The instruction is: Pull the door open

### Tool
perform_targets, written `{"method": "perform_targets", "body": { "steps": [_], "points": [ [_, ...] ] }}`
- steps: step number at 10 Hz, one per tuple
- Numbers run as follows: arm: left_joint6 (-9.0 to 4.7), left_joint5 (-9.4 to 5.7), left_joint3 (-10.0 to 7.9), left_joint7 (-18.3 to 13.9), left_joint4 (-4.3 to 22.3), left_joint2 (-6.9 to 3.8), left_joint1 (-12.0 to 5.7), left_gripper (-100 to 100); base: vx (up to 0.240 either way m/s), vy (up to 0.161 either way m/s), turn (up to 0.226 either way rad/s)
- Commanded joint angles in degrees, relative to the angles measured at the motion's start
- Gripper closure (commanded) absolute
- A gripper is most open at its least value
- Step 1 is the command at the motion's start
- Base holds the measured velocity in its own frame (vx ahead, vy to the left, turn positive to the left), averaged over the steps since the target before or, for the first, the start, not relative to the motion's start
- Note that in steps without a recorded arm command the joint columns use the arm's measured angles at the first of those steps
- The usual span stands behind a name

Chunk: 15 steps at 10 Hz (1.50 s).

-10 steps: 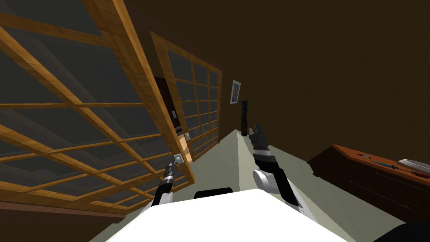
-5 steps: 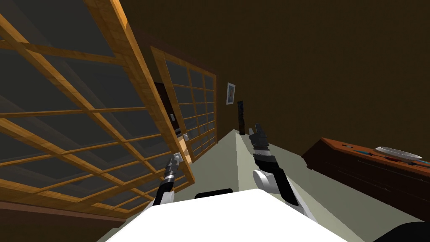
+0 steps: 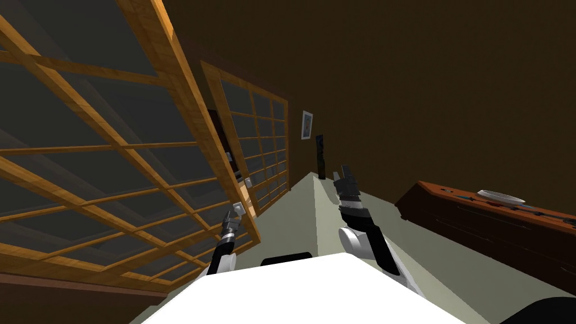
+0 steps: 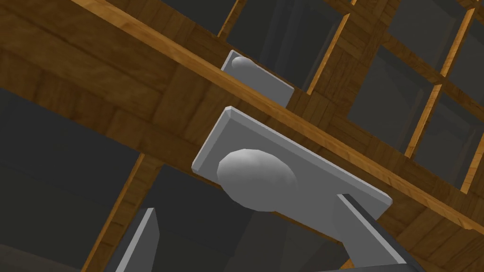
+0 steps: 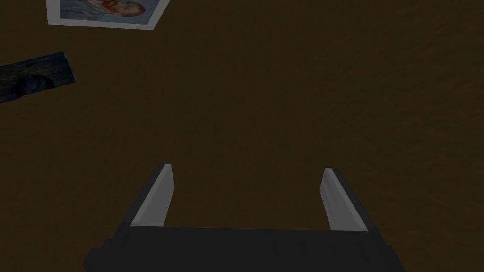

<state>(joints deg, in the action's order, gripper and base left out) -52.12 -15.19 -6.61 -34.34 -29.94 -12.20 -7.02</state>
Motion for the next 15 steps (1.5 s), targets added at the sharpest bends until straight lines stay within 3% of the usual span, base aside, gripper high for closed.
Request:
{"method": "perform_targets", "body": {
  "steps": [1, 9, 10, 15],
  "points": [
    [-0.05, -1.1, 0.23, -2.86, 0.18, 0.33, -0.3, -100, -0.079, 0.007, -0.053],
    [0.37, -4.72, 0.99, -14.32, -0.31, 1.5, -0.83, -100, -0.042, 0.008, -0.038],
    [0.37, -4.72, 0.99, -14.56, -0.31, 1.5, -0.83, -100, -0.039, 0.009, -0.023],
    [0.71, -7.62, 1.63, -22.91, -0.69, 2.47, -1.26, -100, -0.047, 0.014, -0.049]
  ]
}}
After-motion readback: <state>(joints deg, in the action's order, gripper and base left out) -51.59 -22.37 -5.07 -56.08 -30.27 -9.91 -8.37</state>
